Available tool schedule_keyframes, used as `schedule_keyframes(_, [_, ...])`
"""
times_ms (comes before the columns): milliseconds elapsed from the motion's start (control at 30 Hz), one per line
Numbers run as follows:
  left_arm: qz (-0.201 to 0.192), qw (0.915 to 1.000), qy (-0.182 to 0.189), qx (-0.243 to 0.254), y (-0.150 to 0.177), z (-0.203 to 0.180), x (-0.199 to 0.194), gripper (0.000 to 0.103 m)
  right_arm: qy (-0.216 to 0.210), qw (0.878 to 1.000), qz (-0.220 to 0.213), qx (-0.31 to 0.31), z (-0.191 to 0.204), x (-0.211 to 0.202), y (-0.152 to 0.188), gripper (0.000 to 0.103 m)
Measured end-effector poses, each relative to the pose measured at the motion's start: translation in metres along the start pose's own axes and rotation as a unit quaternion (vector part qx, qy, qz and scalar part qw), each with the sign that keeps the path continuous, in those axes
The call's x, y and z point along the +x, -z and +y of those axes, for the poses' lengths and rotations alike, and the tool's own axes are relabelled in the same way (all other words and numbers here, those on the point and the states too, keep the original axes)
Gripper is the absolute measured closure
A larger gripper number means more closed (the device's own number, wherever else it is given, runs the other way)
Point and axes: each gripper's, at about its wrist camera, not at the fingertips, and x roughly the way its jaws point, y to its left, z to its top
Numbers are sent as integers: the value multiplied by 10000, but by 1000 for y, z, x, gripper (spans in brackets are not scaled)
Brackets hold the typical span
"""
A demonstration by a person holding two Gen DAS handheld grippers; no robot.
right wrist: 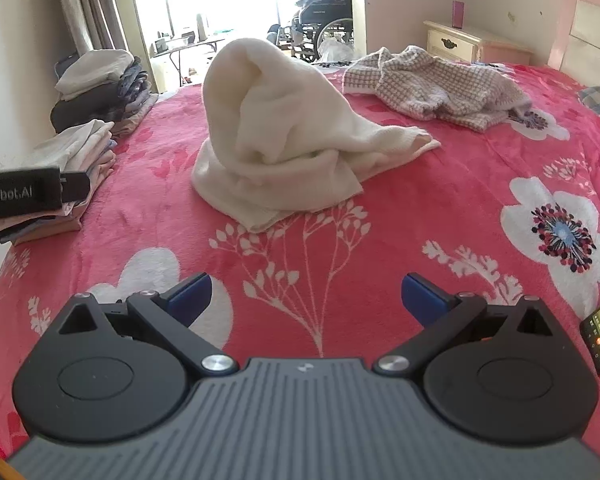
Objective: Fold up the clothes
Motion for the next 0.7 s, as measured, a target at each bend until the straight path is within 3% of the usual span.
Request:
schedule_keyframes(167, [-8,9999,36,-149,10,1,-7,0,-53,10000,-7,11,4,2,-4,1])
schedule_keyframes(367, [330,9987,354,-129,8,9,14,0,9,10000,-8,25,-5,10,2,1])
schedule_keyframes(500, [579,9978,334,-31,15,5,22,0,114,9999,10,48,-3,13,0,1])
schedule_keyframes(700, [546,9976,253,-350,16,13,19,0,261,9996,5,-48,4,10,0,1])
